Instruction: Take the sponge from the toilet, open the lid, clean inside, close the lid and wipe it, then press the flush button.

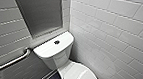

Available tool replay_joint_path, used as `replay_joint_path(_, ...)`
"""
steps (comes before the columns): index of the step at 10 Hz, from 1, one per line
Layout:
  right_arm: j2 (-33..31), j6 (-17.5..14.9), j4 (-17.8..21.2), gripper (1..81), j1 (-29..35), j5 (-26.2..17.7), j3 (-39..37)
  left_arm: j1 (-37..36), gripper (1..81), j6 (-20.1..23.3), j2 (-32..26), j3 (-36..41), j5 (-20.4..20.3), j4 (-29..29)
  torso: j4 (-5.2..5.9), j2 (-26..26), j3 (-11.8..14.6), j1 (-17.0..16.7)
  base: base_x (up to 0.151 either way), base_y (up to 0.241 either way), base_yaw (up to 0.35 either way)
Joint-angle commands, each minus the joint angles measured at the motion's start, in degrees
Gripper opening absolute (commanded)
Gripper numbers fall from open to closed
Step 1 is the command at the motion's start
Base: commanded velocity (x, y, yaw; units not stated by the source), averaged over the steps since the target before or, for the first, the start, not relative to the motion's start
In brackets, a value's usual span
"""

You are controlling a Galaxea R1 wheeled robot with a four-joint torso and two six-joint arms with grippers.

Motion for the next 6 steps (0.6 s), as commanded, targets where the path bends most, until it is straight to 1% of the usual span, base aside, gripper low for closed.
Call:
replay_joint_path(1, -7.19, -4.16, 5.94, 1.0, -1.56, -5.26, 12.62, 3.86, 81.1, 4.34, -3.42, 3.33, 4.57, 5.21, 0.00, 0.00, 0.00, 0.00, 0.000, 0.000, 0.000)
replay_joint_path(2, -8.42, -4.16, 2.17, 1.0, -1.74, -4.57, 14.39, 6.33, 81.1, 6.63, -3.07, 2.28, 4.05, 5.21, 0.00, 0.00, 0.00, 0.00, 0.000, 0.000, 0.000)
replay_joint_path(3, -8.86, -4.07, -1.71, 1.0, -1.47, -3.86, 15.80, 8.00, 81.1, 7.69, -2.10, 0.44, 4.14, 5.38, 0.00, 0.00, 0.00, 0.00, 0.000, 0.000, 0.000)
replay_joint_path(4, -9.56, -3.29, -2.60, 1.0, -1.03, -1.59, 16.42, 9.32, 81.1, 8.83, -0.79, -2.01, 4.22, 5.47, 0.00, 0.00, 0.00, 0.00, 0.000, 0.000, 0.000)
replay_joint_path(5, -10.87, -2.84, -2.33, 1.0, -0.94, 1.93, 18.51, 10.98, 81.1, 9.71, 0.35, -3.78, 4.05, 5.38, 0.00, 0.00, 0.00, 0.00, 0.000, 0.000, 0.000)
replay_joint_path(6, -13.24, -2.84, -2.60, 1.0, -0.77, 3.26, 22.64, 12.31, 81.1, 10.07, 0.53, -4.14, 2.57, 4.86, 0.00, -0.02, 0.00, 0.00, 0.000, 0.000, 0.000)
